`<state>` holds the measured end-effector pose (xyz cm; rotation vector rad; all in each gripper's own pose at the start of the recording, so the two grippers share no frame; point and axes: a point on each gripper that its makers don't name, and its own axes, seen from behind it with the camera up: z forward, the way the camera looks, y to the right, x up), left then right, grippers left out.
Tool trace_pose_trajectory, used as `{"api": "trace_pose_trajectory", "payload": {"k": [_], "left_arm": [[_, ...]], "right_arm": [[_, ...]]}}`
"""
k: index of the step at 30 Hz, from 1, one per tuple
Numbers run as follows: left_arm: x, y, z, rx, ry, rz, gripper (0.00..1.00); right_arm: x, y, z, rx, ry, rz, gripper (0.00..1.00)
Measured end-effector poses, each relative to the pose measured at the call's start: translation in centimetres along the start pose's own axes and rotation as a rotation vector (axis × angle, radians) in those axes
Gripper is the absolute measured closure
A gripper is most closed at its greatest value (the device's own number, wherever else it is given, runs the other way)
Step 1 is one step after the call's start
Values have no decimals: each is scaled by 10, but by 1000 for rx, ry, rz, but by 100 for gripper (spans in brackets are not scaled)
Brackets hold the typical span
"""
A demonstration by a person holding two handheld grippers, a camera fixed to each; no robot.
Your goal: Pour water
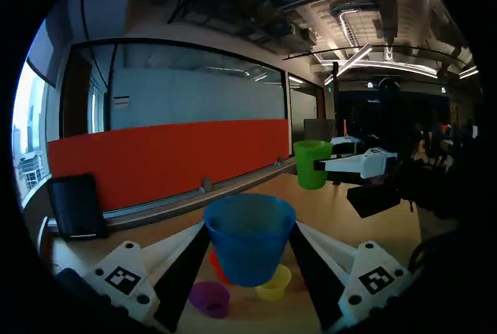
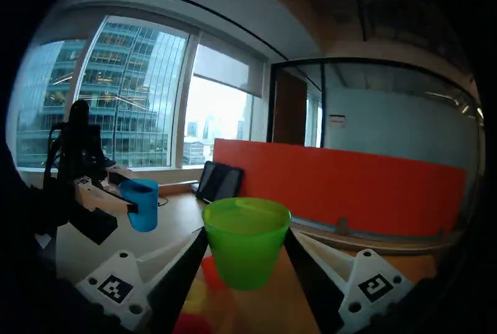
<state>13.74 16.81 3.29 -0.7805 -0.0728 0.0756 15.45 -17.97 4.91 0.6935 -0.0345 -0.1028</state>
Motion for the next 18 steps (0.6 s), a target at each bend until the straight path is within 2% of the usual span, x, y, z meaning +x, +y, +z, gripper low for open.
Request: {"api": "trace_pose_trajectory", "payload": {"k": [13,18], "left_arm": [[17,-2,5,4,16,50,15],[26,-5,7,12,21,85,15]], "right_arm": [[4,-8,-6,32,19,6,11],[4,-15,-8,51,24,7,11]]}}
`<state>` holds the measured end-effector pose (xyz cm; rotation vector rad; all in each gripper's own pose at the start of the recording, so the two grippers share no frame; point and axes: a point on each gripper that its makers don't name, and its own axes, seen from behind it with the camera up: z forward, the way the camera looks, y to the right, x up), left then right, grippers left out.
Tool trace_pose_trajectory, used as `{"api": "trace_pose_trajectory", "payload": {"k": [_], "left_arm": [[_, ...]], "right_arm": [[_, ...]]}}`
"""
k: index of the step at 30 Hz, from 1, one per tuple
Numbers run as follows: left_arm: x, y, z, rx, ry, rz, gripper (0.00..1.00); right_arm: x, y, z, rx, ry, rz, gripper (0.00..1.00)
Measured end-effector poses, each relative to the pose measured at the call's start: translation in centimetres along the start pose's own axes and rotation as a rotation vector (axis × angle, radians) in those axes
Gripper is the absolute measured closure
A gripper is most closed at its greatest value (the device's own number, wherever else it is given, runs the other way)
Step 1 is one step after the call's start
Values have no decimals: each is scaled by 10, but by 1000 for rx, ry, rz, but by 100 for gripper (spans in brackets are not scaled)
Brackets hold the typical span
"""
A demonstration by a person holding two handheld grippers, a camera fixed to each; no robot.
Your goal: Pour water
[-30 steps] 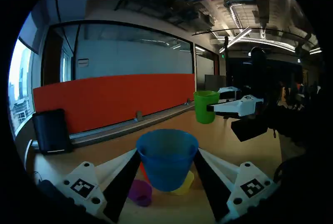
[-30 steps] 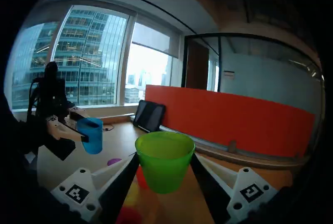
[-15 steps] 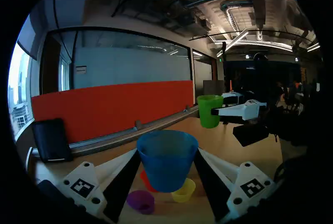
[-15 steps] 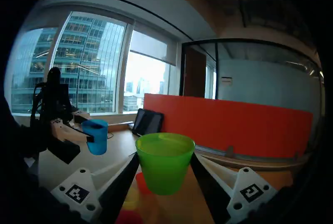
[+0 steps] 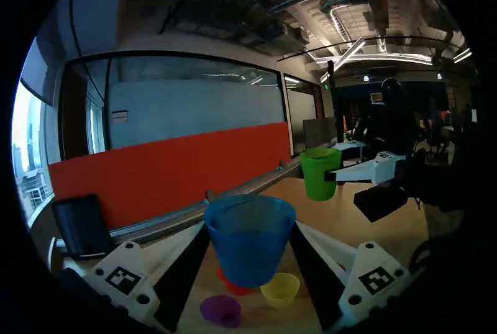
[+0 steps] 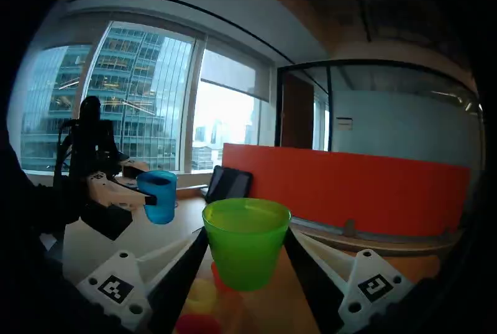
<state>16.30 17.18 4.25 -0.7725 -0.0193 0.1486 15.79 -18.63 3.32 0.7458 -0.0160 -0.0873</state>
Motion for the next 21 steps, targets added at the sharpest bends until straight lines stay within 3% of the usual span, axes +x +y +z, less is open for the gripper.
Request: {"api": "trace_pose_trajectory", "payload": {"k": [21], "left_arm": [[43,-3,11,30,23,192,15]], "right_arm": [[-6,-30,0,72,7,-3,11]]}}
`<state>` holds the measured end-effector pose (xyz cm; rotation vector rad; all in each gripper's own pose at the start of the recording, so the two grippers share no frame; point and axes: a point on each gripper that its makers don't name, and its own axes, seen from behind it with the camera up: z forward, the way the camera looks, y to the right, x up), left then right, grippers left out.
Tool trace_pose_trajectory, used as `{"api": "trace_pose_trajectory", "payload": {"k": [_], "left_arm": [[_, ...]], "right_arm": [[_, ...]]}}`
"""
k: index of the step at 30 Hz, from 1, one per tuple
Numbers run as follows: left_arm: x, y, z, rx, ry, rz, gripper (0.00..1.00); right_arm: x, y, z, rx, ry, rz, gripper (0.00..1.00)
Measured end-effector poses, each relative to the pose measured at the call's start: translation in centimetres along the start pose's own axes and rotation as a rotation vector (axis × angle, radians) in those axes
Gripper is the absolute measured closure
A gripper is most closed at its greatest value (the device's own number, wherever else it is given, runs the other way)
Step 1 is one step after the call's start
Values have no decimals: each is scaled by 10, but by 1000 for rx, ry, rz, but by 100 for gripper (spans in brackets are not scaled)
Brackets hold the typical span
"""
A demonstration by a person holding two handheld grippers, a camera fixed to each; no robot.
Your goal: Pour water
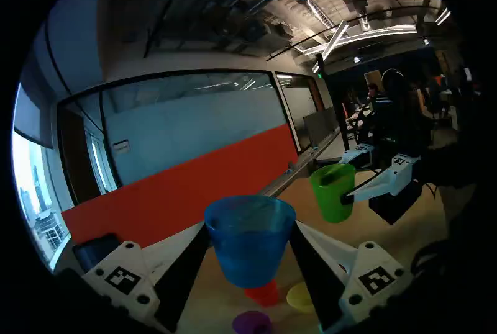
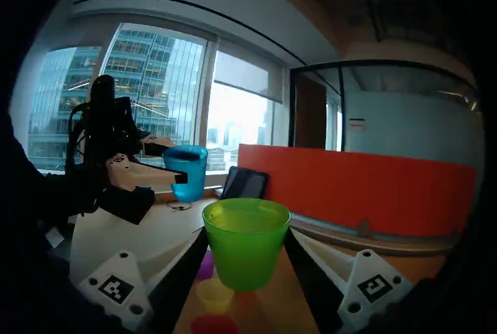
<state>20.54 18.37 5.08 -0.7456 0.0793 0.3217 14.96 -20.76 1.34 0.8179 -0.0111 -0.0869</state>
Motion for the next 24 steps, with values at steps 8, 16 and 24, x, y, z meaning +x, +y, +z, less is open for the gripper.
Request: {"api": "trace_pose_trajectory", "payload": {"k": [8,16,24], "left_arm": [[12,-4,4,14,7,71,15],[25,-7,7,32,16,175,15],[43,-10,9,51,30,276,15]], "right_arm": [[-3,-12,3,25,-4,-1,12],[-6,-22,8,49,-5,-2,12],[-9,-32,13,71,-7,-2,12]]}}
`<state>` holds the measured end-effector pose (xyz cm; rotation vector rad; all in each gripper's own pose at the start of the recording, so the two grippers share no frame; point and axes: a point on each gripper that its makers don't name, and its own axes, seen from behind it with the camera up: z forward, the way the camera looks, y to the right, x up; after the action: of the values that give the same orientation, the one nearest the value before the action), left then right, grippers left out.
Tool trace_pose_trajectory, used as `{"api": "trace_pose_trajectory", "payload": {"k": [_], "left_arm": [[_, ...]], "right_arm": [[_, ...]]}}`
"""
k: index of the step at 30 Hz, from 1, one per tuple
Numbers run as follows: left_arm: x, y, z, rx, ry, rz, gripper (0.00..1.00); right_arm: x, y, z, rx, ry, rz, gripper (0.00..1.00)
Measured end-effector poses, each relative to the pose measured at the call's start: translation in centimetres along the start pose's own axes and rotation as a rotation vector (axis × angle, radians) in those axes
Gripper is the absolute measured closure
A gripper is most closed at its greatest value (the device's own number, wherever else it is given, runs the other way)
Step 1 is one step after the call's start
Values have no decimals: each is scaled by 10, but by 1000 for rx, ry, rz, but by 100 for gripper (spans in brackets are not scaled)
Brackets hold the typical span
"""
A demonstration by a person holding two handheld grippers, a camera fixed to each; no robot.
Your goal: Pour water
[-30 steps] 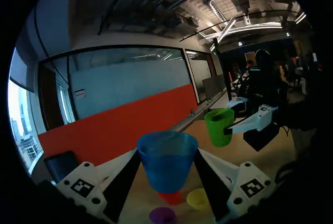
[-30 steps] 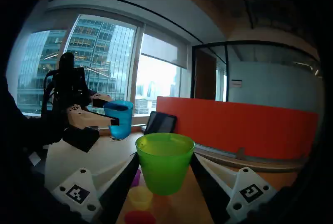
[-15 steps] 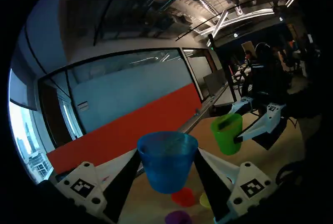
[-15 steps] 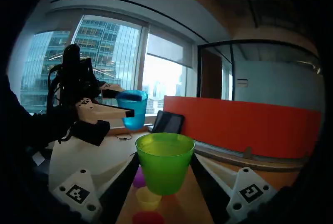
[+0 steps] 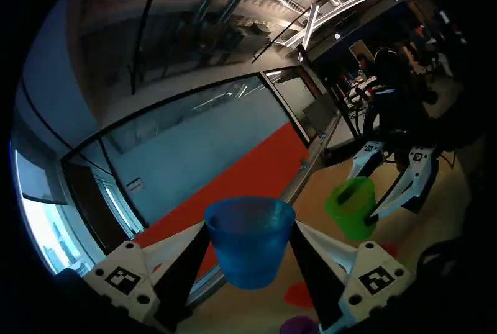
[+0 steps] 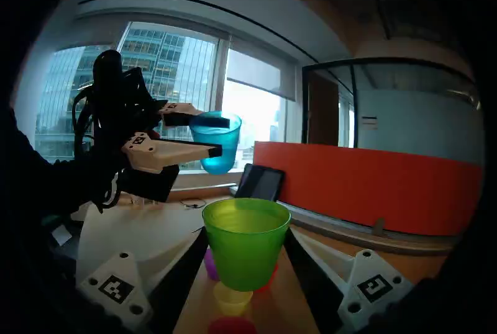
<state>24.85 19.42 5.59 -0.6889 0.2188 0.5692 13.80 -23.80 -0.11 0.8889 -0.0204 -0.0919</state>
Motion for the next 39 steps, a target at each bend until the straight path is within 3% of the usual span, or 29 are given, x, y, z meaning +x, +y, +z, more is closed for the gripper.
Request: {"api": "trace_pose_trajectory", "payload": {"k": [11,23,39], "left_arm": [[19,-3,0,17,17,133,14],[21,-1,2,30,14,278,14],[39,-5,4,52,44,418,14]], "right_arm": [[-4,-15,9,33,-1,2,12],[-7,-35,21,71,-3,1,12],[-12,-46,32,91,-9,5,12]]}}
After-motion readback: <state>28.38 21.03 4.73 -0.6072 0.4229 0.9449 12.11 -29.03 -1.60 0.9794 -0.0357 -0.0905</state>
